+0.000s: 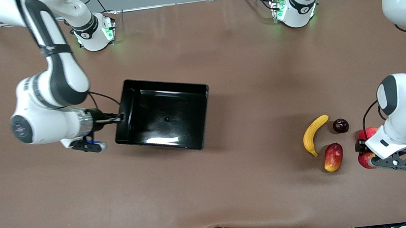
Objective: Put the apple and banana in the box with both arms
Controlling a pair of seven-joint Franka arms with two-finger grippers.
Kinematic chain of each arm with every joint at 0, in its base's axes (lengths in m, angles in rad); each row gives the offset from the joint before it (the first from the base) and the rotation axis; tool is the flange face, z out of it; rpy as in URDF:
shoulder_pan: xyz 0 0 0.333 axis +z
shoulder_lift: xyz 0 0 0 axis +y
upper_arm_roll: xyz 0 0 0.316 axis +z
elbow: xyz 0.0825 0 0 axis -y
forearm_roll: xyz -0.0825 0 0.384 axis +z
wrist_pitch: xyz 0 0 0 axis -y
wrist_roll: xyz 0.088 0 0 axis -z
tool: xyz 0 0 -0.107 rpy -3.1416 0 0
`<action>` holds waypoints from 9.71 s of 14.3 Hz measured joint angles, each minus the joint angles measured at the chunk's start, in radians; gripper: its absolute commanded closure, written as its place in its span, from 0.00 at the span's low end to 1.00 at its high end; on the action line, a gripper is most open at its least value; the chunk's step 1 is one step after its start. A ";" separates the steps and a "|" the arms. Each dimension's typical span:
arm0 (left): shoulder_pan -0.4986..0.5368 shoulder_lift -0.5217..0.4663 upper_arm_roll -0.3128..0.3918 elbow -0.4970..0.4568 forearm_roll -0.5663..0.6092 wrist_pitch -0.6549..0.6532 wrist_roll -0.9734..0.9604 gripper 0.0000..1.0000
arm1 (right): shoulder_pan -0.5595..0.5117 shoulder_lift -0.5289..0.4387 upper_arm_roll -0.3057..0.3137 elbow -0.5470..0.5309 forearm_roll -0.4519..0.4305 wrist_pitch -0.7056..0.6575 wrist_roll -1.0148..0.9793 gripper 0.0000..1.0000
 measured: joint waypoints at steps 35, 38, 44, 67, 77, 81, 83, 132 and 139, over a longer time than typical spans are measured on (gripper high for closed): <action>-0.186 -0.056 -0.481 -0.584 0.167 0.314 -0.960 1.00 | 0.101 0.108 -0.235 0.487 -0.145 -0.358 0.083 0.00; -0.206 -0.027 -0.480 -0.579 0.173 0.314 -0.986 1.00 | 0.098 0.107 -0.293 0.523 -0.149 -0.393 0.083 0.00; -0.217 0.003 -0.471 -0.577 0.188 0.314 -0.995 0.32 | 0.097 0.033 -0.332 0.571 -0.150 -0.415 0.083 0.00; -0.006 -0.081 -0.515 -0.202 0.128 -0.188 -0.683 0.00 | -0.476 -0.394 0.175 0.151 -0.425 -0.278 -0.164 0.00; 0.232 -0.024 -0.511 -0.288 0.128 -0.130 -0.165 0.00 | -0.480 -0.396 0.160 0.238 -0.490 -0.322 -0.296 0.00; 0.313 -0.011 -0.508 -0.392 0.197 0.034 -0.072 0.00 | -0.480 -0.396 0.157 0.239 -0.490 -0.355 -0.296 0.00; 0.343 0.008 -0.507 -0.429 0.228 0.099 -0.031 0.00 | -0.480 -0.396 0.157 0.239 -0.490 -0.353 -0.296 0.00; -0.590 0.232 -0.364 0.093 0.156 -0.097 -0.869 1.00 | -0.493 -0.396 0.159 0.242 -0.484 -0.342 -0.312 0.00; -0.707 0.293 -0.243 0.096 0.155 -0.048 -0.910 1.00 | -0.495 -0.396 0.156 0.242 -0.484 -0.343 -0.312 0.00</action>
